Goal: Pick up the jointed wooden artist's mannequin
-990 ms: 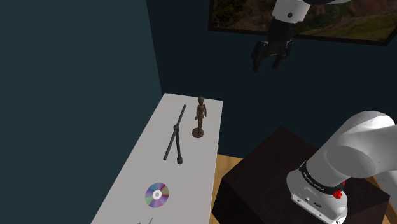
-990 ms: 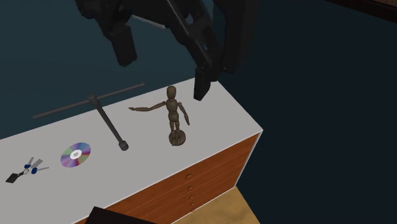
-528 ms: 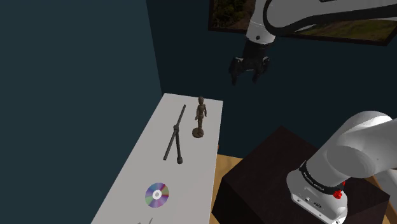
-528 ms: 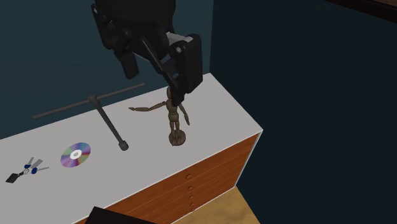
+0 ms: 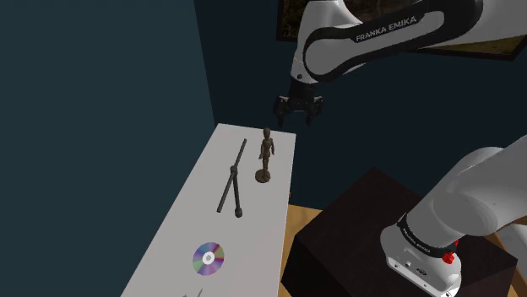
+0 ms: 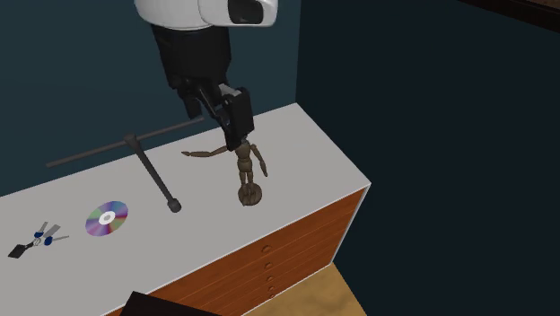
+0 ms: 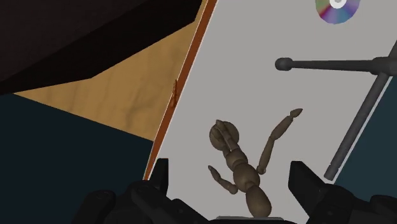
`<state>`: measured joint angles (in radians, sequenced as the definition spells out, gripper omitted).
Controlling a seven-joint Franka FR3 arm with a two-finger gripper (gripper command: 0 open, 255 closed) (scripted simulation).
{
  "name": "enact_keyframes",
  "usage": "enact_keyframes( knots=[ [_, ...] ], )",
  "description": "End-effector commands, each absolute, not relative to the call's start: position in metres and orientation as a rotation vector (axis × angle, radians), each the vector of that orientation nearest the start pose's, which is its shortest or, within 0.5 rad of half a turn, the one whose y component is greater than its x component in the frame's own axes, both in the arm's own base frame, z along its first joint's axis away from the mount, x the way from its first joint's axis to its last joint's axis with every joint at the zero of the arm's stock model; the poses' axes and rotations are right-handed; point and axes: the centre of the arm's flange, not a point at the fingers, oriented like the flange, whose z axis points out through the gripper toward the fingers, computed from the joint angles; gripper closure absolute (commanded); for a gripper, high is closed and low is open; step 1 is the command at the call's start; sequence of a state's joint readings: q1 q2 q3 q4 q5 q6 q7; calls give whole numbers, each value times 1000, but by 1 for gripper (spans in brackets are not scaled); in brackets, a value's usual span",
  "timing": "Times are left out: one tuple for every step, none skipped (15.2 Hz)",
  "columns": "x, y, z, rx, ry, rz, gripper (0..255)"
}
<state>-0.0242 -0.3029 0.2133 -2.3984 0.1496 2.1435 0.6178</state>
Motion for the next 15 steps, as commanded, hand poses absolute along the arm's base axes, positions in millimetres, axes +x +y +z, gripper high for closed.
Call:
enact_keyframes(
  knots=[
    [456,103,412,-2950,833,-24,0],
    [464,108,403,-2944,857,-23,0],
    [472,112,394,-2937,882,-23,0],
    [481,117,384,-2931,906,-22,0],
    [489,121,375,-2924,930,-22,0],
    [497,126,365,-2917,954,-21,0],
    [505,130,356,-2909,978,-21,0],
    [514,134,346,-2902,1002,-20,0],
    [522,138,337,-2894,1026,-20,0],
    [530,142,328,-2886,1050,-19,0],
    [539,145,318,-2878,1074,-19,0],
    [539,145,318,-2878,1075,-19,0],
    [539,145,313,-2878,1075,-19,0],
    [539,145,307,-2878,1075,-19,0],
    [539,145,302,-2878,1075,-19,0]
  ],
)
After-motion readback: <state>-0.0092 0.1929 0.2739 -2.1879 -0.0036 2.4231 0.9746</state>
